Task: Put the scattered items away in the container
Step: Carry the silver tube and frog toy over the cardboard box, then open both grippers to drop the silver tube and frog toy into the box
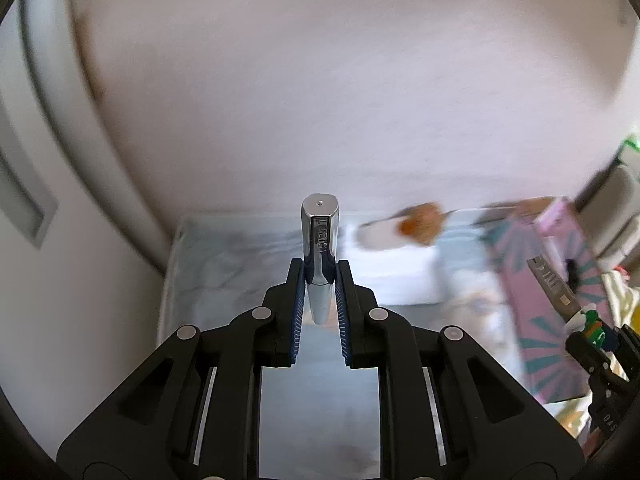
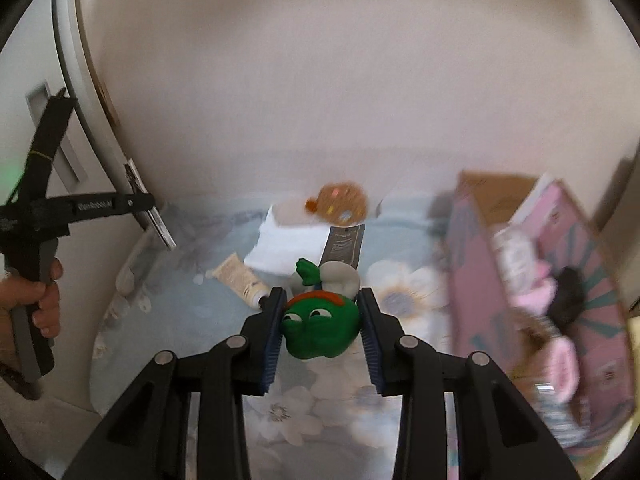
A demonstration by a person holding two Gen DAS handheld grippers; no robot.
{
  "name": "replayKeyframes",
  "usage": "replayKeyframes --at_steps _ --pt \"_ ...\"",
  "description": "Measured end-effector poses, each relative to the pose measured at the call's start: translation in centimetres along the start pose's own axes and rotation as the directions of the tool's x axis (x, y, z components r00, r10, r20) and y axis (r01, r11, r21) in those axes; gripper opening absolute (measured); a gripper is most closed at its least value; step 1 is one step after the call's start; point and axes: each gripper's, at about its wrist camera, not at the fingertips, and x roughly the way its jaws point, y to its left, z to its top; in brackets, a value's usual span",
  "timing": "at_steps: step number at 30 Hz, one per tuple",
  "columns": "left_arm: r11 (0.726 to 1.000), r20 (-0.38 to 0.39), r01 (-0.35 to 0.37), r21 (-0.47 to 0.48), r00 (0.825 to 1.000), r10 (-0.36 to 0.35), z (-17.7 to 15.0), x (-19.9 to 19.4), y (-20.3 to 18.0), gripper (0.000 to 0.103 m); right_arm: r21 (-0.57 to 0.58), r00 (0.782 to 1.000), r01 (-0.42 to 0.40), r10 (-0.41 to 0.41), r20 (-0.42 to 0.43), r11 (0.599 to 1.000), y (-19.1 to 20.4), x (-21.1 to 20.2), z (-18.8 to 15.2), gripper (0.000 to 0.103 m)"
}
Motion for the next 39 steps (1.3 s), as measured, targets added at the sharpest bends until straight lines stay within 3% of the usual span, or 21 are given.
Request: replayKeyframes --at_steps 7,11,14,18,26,39 --pt "0.980 0.018 0.166 0.105 0.985 -0.169 2.5 -4.1 -10.1 0.013 -0.006 0.995 0.081 -0.080 0.063 0.997 -5.8 -8.4 1.2 0.033" --pt "0.943 -0.021 0.288 0.168 0.957 -0.289 2.2 -5.1 -17.1 0.013 -0.013 0.992 0.115 -0.114 0.051 0.993 -9.3 -11.3 0.1 0.033" --pt "0.904 -0.093 0.381 0.192 0.925 -0.370 0.9 -4.0 -22.2 0.013 -0.014 0.991 0.132 -0.132 0.015 0.991 -11.9 -12.2 -1.1 0.033" --pt "0.886 -0.162 0.404 0.228 0.913 -0.375 -1.1 -1.2 -27.1 0.013 -0.011 0.991 0.124 -0.124 -0.042 0.992 -14.5 -11.8 -2.7 0.033" --pt "0.877 -0.243 0.353 0.326 0.928 -0.283 -5.1 4.6 -34.9 0.013 0.047 0.994 0.063 -0.059 -0.091 0.997 -18.5 -8.6 -4.5 0.033" --pt "0.889 -0.234 0.301 0.344 0.945 -0.229 -4.9 4.8 -35.4 0.013 0.008 0.991 0.024 -0.023 -0.128 1.000 -19.9 -6.7 -4.3 0.033"
